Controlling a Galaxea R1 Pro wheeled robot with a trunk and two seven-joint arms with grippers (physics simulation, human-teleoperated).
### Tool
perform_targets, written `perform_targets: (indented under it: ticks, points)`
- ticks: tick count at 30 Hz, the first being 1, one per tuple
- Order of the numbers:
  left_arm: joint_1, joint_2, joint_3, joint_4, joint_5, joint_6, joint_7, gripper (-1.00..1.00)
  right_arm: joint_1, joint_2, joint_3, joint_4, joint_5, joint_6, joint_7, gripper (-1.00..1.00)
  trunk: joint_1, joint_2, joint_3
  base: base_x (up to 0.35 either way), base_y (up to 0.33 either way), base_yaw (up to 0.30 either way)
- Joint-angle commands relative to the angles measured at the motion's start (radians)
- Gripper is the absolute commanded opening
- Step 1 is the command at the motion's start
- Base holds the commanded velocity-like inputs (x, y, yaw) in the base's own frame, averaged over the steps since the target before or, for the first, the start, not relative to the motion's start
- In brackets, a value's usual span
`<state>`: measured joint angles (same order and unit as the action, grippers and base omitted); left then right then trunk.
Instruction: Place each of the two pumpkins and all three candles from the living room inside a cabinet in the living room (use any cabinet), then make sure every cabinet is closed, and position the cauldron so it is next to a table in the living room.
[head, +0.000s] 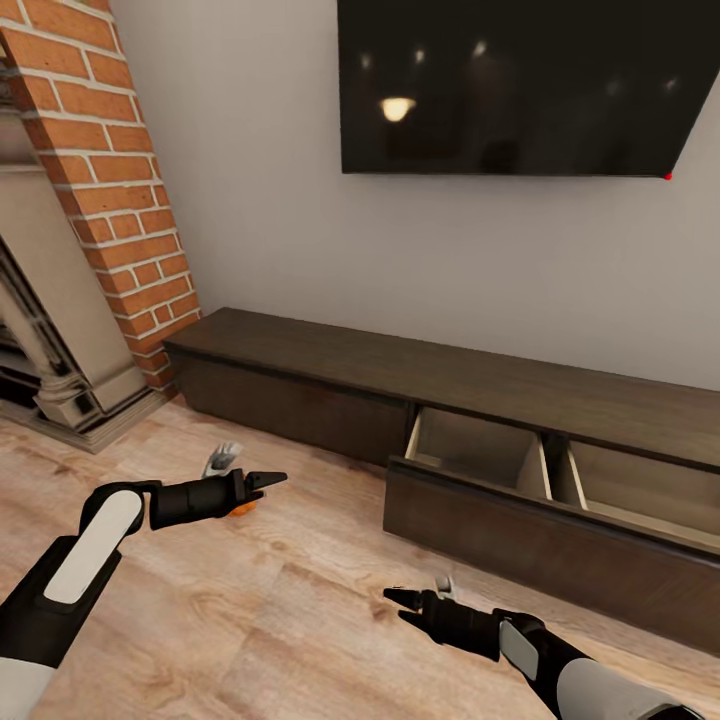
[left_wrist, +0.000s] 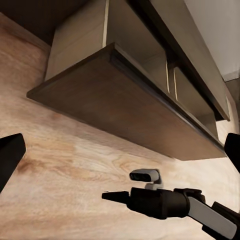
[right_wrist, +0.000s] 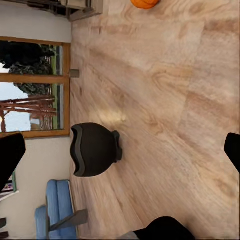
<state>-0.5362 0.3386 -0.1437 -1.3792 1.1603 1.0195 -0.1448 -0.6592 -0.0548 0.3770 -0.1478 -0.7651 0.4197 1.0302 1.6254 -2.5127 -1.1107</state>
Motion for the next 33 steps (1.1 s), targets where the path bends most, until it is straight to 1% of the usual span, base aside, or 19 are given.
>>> perform_targets:
  ticks: [1,2,5,6,7,10,12,14,15,17,20,23,25,29,33]
  points:
    - [-0.001,0.001,0.001,0.000,-0.009,0.001,-0.008,1.00,0.000,-0.001,0.006,-0.001,-0.001,0.008,0.001,1.00,0.000,0.000,-0.001,0.000,0.000,0.006]
    - [-0.001,0.001,0.003,0.000,-0.009,0.001,-0.006,1.00,0.000,0.000,0.006,-0.002,0.021,0.007,0.001,1.00,0.000,0.000,-0.001,0.000,0.000,0.004]
    - [-0.001,0.002,0.005,0.000,-0.009,0.001,-0.003,1.00,0.000,0.002,0.005,-0.001,0.105,0.007,0.000,1.00,0.000,0.000,-0.001,0.000,0.000,0.001]
    - [-0.001,0.002,0.005,0.000,-0.009,0.001,-0.003,1.00,0.000,0.002,0.005,-0.001,0.112,0.007,0.000,1.00,0.000,0.000,-0.001,0.000,0.000,0.000]
    - [-0.001,0.001,0.005,0.000,-0.010,0.001,-0.001,1.00,0.000,0.003,0.004,-0.001,0.128,0.006,0.000,1.00,0.000,0.000,-0.001,0.000,0.000,0.000]
    - [-0.001,0.001,0.006,0.000,-0.024,0.000,0.001,1.00,0.000,0.002,0.004,-0.001,0.137,0.005,0.003,1.00,0.000,0.000,-0.001,0.000,0.000,0.000]
    - [-0.001,0.000,0.006,0.000,-0.051,-0.001,0.001,1.00,0.000,0.002,0.003,-0.001,0.138,0.004,0.003,1.00,0.000,0.000,-0.001,0.000,0.000,0.000]
    - [-0.001,-0.001,0.005,0.000,-0.086,-0.001,0.001,1.00,0.000,0.001,0.003,-0.001,0.139,0.003,0.002,1.00,0.000,0.000,-0.001,0.000,0.000,0.000]
    - [-0.001,-0.002,0.005,0.000,-0.094,-0.001,0.001,1.00,0.000,0.001,0.003,-0.001,0.139,0.003,0.002,1.00,0.000,0.000,-0.001,0.000,0.000,0.000]
    - [-0.001,-0.002,0.003,0.000,-0.124,-0.002,0.002,1.00,0.000,0.001,0.002,-0.001,0.139,-0.006,0.003,1.00,0.000,0.000,-0.001,0.000,0.000,0.000]
    - [-0.001,-0.003,0.003,0.000,-0.133,-0.002,0.002,1.00,0.000,0.001,0.002,-0.001,0.139,-0.013,0.003,1.00,0.000,0.000,-0.001,0.000,0.000,0.035]
    - [0.000,-0.003,0.003,0.000,-0.139,-0.002,0.002,1.00,0.000,0.002,0.003,-0.001,0.140,-0.019,0.001,1.00,0.000,0.000,-0.001,0.000,0.000,0.174]
    - [0.000,-0.003,0.004,0.000,-0.152,-0.002,0.003,1.00,0.000,0.003,0.004,-0.001,0.141,-0.020,0.001,1.00,0.000,0.000,-0.001,0.000,0.000,0.259]
    - [0.000,-0.004,0.003,0.000,-0.198,-0.004,0.006,1.00,0.000,0.003,0.005,-0.001,0.141,-0.021,0.000,1.00,0.000,0.000,-0.001,0.000,0.000,0.277]
    - [0.000,-0.004,0.001,0.013,-0.204,-0.004,0.009,1.00,0.000,0.003,0.005,-0.001,0.141,-0.021,0.000,1.00,0.000,0.000,-0.001,0.000,0.000,0.283]
